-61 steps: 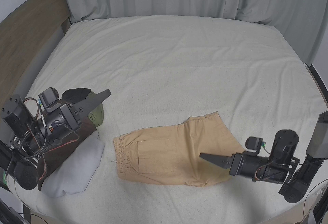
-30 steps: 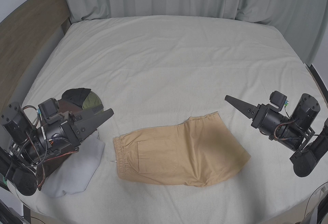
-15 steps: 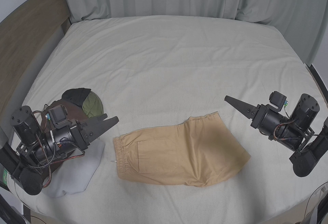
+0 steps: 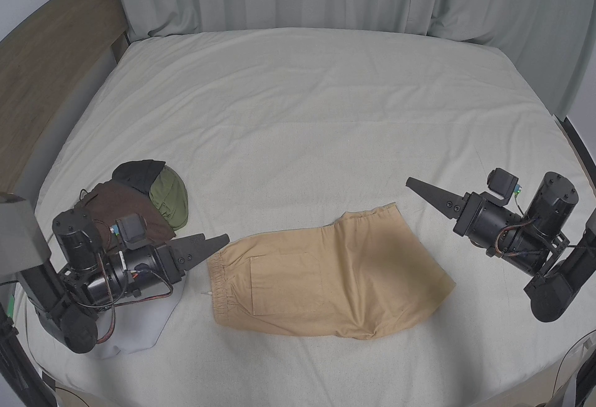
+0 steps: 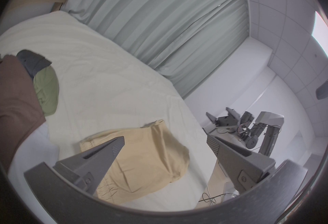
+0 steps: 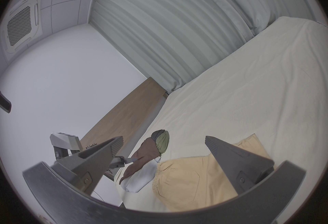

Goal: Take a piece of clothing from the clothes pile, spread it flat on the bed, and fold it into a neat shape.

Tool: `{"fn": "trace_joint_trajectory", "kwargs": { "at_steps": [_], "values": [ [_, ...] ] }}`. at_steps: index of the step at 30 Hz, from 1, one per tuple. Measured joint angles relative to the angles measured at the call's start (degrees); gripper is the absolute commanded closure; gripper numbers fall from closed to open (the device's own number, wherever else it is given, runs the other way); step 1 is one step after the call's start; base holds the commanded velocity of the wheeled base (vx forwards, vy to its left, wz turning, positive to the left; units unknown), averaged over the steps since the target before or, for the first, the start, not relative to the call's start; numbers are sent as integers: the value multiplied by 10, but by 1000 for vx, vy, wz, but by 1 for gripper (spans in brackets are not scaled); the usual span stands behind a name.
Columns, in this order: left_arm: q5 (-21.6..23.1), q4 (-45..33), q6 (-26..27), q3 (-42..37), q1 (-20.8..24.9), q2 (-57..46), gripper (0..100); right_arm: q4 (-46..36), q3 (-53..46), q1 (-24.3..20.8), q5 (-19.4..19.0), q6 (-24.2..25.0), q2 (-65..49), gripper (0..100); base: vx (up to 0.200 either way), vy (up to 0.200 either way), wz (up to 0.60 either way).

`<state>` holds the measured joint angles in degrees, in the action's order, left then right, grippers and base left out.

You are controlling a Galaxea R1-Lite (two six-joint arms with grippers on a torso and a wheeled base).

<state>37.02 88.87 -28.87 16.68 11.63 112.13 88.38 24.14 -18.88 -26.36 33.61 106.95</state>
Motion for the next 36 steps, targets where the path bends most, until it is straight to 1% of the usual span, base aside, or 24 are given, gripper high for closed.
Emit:
{"fn": "trace_joint_trajectory", "kwargs": {
  "at_steps": [12, 18, 22, 25, 36],
  "values": [
    [-28, 1, 12, 35, -6, 169, 0, 1, -3, -2, 0, -5, 16, 0, 0, 0, 0],
    [-39, 1, 22, 59, -29, 237, 0, 1, -3, -2, 1, -21, 28, 0, 0, 0, 0],
    [-40, 1, 34, 65, -33, 266, 0, 0, -4, -1, 1, -22, 32, 0, 0, 0, 0],
    [-41, 1, 59, 68, -34, 291, 0, 0, -4, -2, 1, -22, 34, 0, 0, 0, 0],
    [-42, 3, 61, 70, -28, 316, 0, 1, -5, -4, 1, -23, 40, 0, 0, 0, 0]
  ]
}}
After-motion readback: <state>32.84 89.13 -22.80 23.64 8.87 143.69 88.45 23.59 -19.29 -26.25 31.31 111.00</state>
